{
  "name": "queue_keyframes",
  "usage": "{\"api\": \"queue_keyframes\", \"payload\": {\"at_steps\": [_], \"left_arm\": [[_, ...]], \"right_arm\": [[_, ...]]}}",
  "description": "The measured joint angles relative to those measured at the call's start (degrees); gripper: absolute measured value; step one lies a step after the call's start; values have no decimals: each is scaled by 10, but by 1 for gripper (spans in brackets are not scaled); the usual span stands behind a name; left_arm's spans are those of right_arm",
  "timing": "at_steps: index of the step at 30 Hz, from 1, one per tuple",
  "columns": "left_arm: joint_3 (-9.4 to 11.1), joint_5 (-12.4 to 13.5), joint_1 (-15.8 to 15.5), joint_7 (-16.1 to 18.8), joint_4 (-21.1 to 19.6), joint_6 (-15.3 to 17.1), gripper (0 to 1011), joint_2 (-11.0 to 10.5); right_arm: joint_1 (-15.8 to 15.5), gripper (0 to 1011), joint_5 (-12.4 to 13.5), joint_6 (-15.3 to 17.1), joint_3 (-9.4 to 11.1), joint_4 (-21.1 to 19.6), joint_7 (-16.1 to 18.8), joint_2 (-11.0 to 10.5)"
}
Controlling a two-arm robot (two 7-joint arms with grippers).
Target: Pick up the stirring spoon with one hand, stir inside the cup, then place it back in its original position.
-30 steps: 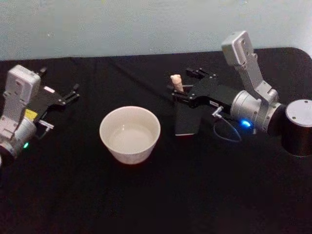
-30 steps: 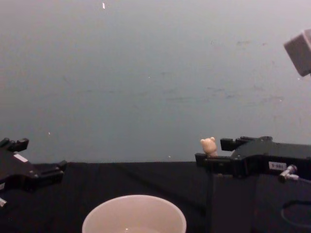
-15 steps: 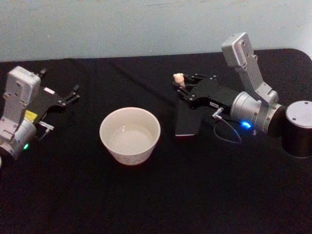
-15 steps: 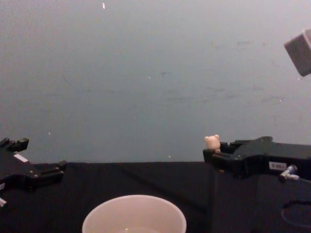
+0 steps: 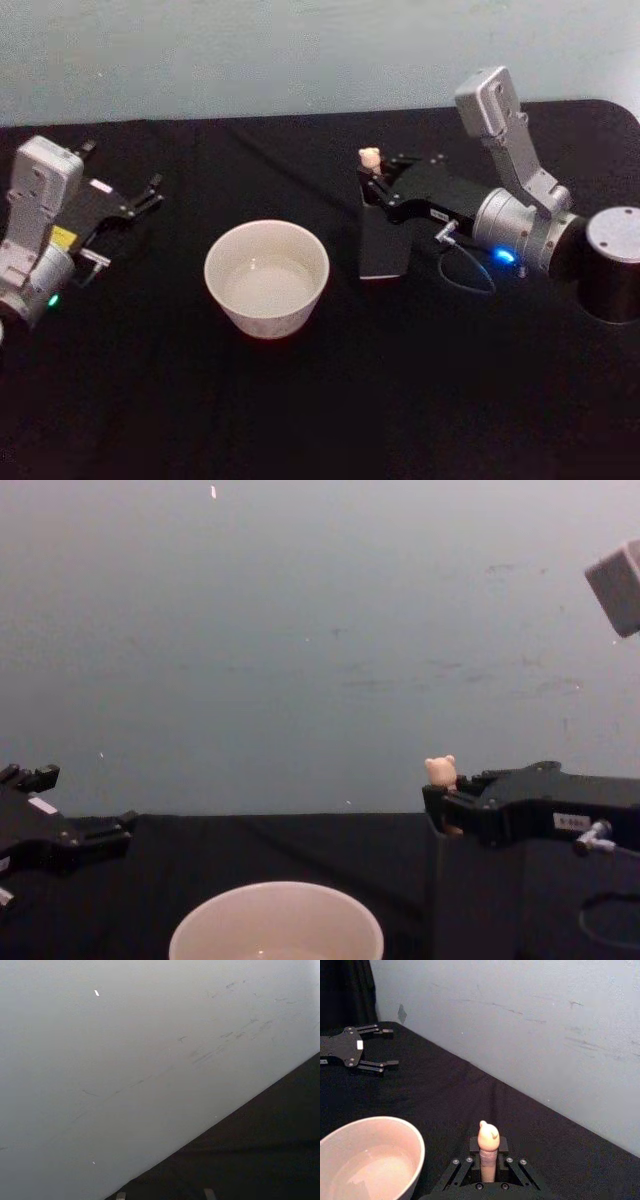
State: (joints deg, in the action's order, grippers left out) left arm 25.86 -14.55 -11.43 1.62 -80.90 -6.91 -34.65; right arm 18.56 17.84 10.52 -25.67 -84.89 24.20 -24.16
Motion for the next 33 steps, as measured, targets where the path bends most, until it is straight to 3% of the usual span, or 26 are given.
{"api": "queue_keyframes", "payload": {"at_steps": [6, 14, 26, 33], "left_arm": [[0, 0, 0, 0, 0, 0, 1001, 0], [0, 0, 0, 0, 0, 0, 1001, 0], [0, 0, 0, 0, 0, 0, 1001, 0], [0, 0, 0, 0, 0, 0, 1001, 0]], "right_arm": [[-5, 188, 5, -2, 6, -7, 1, 0], [-23, 188, 26, -12, 30, -42, 0, -4], [-55, 188, 86, -30, 79, -124, -14, -14], [-61, 188, 109, -43, 92, -150, -28, -9]]}}
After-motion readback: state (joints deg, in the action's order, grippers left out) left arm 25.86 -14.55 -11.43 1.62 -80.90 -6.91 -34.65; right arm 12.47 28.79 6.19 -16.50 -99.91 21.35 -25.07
